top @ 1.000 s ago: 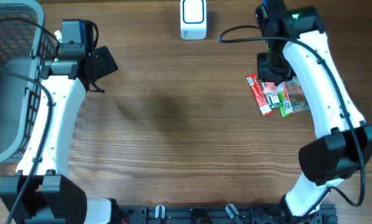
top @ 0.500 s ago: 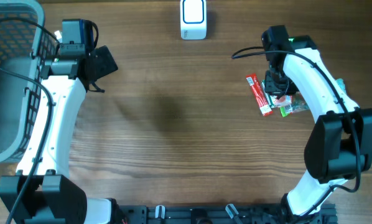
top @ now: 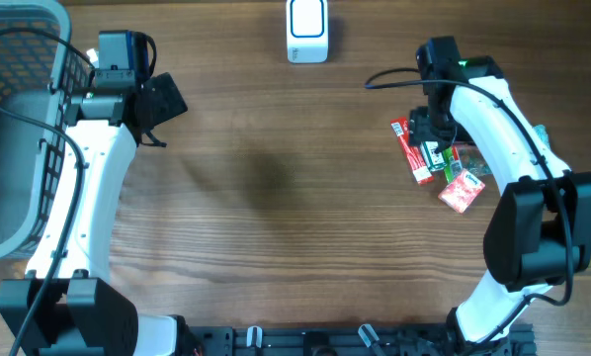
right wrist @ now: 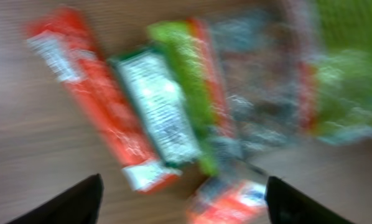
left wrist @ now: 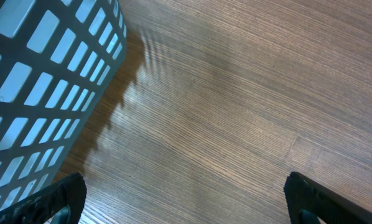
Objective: Scan the item barcode
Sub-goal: 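Open the right gripper and lift it away from the items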
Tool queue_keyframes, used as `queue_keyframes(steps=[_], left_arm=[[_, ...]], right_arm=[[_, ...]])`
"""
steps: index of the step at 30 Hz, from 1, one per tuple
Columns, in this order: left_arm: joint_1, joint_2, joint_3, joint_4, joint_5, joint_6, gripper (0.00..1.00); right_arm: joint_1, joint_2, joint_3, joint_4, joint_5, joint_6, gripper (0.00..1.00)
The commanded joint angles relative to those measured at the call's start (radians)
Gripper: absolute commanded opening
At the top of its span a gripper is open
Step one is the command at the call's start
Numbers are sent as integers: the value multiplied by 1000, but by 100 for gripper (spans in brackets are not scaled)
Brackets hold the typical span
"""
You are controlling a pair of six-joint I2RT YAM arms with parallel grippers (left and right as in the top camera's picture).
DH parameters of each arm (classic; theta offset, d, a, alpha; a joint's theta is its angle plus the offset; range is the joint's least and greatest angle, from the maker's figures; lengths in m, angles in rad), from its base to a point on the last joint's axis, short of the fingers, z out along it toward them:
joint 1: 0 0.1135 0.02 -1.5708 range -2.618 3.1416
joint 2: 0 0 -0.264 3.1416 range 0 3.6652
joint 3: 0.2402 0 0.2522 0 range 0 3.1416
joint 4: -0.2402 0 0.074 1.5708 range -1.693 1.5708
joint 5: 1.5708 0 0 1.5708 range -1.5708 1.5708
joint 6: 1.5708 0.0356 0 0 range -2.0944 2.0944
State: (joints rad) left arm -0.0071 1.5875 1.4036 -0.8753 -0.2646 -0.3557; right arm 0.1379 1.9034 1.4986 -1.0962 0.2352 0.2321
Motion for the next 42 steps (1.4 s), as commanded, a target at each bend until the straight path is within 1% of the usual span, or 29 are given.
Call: queue_keyframes(steps=[1,2,6,8,12,16,18,42], left_arm=[[5,-2,8,-1,-5,12,100],[5,-2,8,-1,-5,12,100],[5,-2,8,-1,-5,12,100],[5,-2,8,-1,-5,12,100],[5,-2,8,-1,-5,12,100],[5,-3,8,-1,-5,12,100],[5,-3,8,-1,-5,12,100],[5,-3,8,-1,-5,12,100]], right_arm=[[-3,-20,-1,62,-333,-48,100],[-3,-20,-1,73,-364,-48,100],[-3,-20,-1,84,-364,-48,100],[-3,-20,-1,122,-364,-48,100],[-3,-20,-1,270,-364,-48,100],[-3,-20,-1,390,-364,-48,100],[-3,-20,-1,423,-364,-48,100],[-3,-12,-1,434,-364,-48,100]])
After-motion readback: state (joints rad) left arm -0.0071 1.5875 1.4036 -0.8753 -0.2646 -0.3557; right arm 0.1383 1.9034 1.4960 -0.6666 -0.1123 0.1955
